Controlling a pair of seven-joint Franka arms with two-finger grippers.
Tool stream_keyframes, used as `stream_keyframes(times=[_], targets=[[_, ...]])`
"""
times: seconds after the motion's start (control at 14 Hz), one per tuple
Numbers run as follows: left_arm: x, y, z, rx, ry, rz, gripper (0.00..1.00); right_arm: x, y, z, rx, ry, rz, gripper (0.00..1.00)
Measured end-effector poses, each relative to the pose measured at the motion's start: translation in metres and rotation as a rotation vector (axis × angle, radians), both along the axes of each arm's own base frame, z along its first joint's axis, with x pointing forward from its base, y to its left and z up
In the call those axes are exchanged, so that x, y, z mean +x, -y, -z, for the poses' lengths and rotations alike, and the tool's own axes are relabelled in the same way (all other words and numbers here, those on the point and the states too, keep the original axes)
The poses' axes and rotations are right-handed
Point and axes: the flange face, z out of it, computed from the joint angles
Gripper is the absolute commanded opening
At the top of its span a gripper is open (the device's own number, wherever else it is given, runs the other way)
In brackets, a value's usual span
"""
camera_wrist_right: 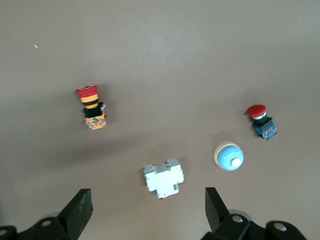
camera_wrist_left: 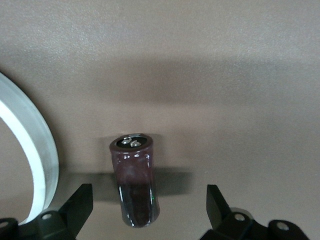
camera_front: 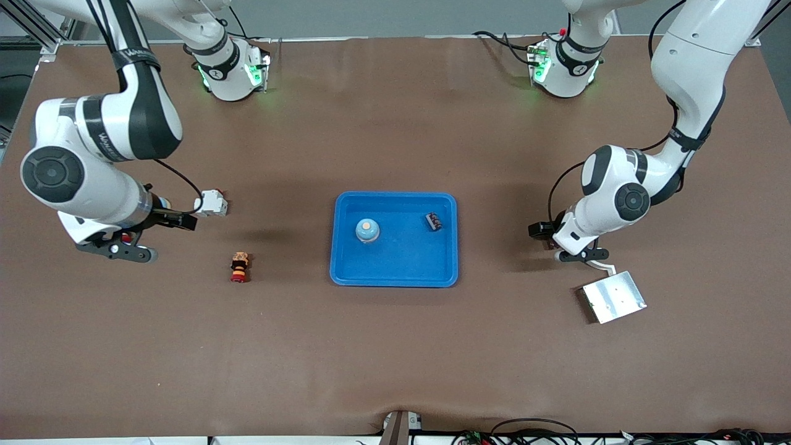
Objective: Place electrolytic capacitor and blue bell in tray
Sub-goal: 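Grasp the second capacitor with the left gripper while the right gripper reaches the bell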
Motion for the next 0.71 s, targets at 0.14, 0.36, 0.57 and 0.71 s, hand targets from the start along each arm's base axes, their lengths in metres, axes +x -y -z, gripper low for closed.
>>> stream_keyframes(times=[0.14, 0.36, 0.57, 0.71], targets=[[0.001, 0.000, 0.003, 0.000, -0.006, -0.019, 0.91, -0.005, 0.019, 0.007, 0.012, 0.022, -0.010, 1.00], [0.004, 0.000, 0.005, -0.001, -0.007, -0.044, 0.53, -0.018, 0.043, 0.035, 0.032, 0.074, -0.044, 1.00], [0.007, -0.001, 0.004, -0.001, -0.003, -0.053, 0.18, -0.037, 0.087, 0.067, 0.050, 0.092, -0.078, 1.00], [0.009, -0.004, 0.003, -0.001, 0.000, -0.058, 0.00, -0.048, 0.112, 0.086, 0.059, 0.124, -0.098, 1.00]])
